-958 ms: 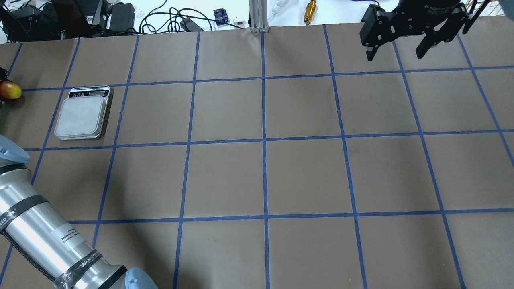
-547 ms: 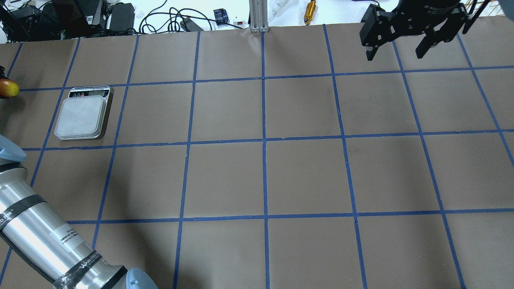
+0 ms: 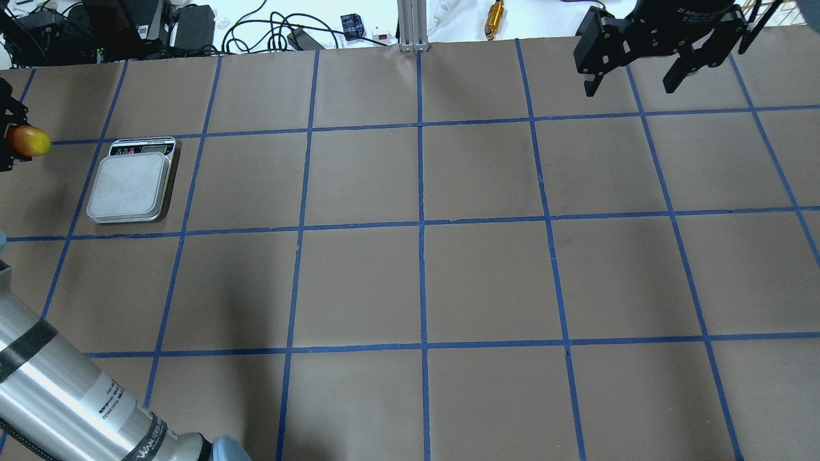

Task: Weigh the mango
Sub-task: 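Carry the mango with the left gripper over the silver scale, then lower the mango onto the scale and open the left gripper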

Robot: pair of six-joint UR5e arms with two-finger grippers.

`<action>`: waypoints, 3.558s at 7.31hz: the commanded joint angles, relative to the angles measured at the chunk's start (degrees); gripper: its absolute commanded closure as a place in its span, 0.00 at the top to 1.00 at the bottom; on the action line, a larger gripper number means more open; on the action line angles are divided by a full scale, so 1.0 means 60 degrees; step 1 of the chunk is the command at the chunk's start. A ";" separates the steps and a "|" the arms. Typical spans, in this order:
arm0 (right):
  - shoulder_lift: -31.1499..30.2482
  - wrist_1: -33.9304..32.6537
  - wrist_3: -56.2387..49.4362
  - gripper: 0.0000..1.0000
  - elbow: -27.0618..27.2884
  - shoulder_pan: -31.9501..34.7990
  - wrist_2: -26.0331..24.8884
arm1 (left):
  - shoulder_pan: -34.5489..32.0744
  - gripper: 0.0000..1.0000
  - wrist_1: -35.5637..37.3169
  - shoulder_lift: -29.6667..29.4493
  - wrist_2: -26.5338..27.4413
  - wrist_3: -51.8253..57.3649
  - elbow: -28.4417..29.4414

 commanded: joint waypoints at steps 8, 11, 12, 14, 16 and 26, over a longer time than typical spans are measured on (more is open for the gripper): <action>0.0011 0.0000 0.0000 1.00 0.0000 0.0001 0.0000 | -0.1354 0.14 0.2847 0.1890 0.0135 -0.2000 -0.4501; -0.0003 0.0000 0.0000 1.00 0.0000 0.0000 -0.0014 | -0.1354 0.14 0.3081 0.1801 0.0135 -0.2000 -0.4486; -0.0004 0.0000 0.0000 1.00 0.0000 0.0001 0.0000 | -0.1354 0.19 0.3110 0.1787 0.0121 -0.1985 -0.4487; 0.0011 0.0000 0.0000 1.00 0.0000 0.0001 -0.0014 | -0.1354 0.53 0.3111 0.1656 0.0077 -0.2014 -0.4472; 0.0011 0.0000 0.0000 1.00 0.0000 0.0001 -0.0014 | -0.1354 0.92 0.3081 0.1582 0.0062 -0.2029 -0.4457; -0.0004 0.0000 0.0000 1.00 0.0000 0.0001 -0.0014 | -0.1266 1.00 -0.1539 0.5398 0.0295 -0.3285 -0.4325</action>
